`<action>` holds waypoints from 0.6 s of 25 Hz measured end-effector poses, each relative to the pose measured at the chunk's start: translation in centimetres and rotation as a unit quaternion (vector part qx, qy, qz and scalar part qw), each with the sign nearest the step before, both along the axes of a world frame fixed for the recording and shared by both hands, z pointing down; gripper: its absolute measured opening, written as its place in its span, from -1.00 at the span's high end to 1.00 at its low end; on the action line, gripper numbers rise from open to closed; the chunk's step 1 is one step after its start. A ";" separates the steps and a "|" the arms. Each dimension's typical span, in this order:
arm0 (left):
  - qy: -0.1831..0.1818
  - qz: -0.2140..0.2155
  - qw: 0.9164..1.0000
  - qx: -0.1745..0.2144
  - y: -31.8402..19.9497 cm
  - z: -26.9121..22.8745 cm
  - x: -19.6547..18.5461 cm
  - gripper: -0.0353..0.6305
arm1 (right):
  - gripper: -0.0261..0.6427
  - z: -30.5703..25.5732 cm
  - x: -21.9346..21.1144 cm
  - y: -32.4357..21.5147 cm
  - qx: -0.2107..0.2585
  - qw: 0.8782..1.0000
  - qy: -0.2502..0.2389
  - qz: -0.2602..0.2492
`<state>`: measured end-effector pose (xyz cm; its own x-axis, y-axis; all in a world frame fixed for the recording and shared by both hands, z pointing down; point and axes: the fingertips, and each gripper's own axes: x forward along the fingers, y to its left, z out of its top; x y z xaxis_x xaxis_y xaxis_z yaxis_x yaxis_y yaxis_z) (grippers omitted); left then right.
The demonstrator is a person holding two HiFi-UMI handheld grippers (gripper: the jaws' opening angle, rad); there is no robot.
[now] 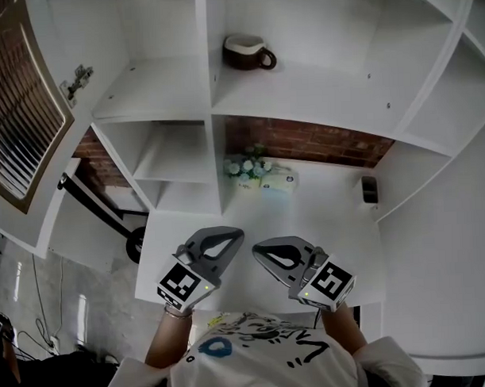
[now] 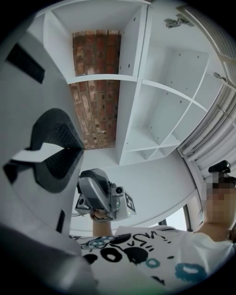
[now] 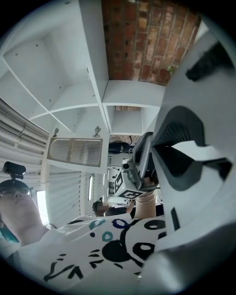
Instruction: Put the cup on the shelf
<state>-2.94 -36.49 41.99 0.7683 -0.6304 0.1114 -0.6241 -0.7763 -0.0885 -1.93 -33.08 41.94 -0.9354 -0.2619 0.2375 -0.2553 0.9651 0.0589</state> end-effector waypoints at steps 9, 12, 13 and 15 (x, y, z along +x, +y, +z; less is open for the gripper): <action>0.059 0.041 0.997 -0.037 2.3 1.5 0.7 0.85 | 0.84 1.8 1.5 0.6 -0.032 0.999 -0.003 0.027; 0.074 0.047 0.995 -0.047 2.7 1.7 0.7 0.85 | 0.84 2.3 1.7 0.9 -0.033 0.999 0.001 0.028; 0.062 0.047 0.996 -0.045 2.7 1.9 0.7 0.85 | 0.84 2.4 1.8 1.0 -0.036 0.999 -0.002 0.029; 0.042 0.046 0.997 -0.038 2.7 2.0 0.9 0.85 | 0.84 2.8 2.1 1.0 -0.044 0.999 -0.005 0.031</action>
<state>-2.03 -33.78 44.04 0.8307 -0.5496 0.0888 -0.5533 -0.8327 0.0215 0.18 -32.05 44.70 -0.9207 -0.2979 0.2521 -0.3148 0.9487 -0.0285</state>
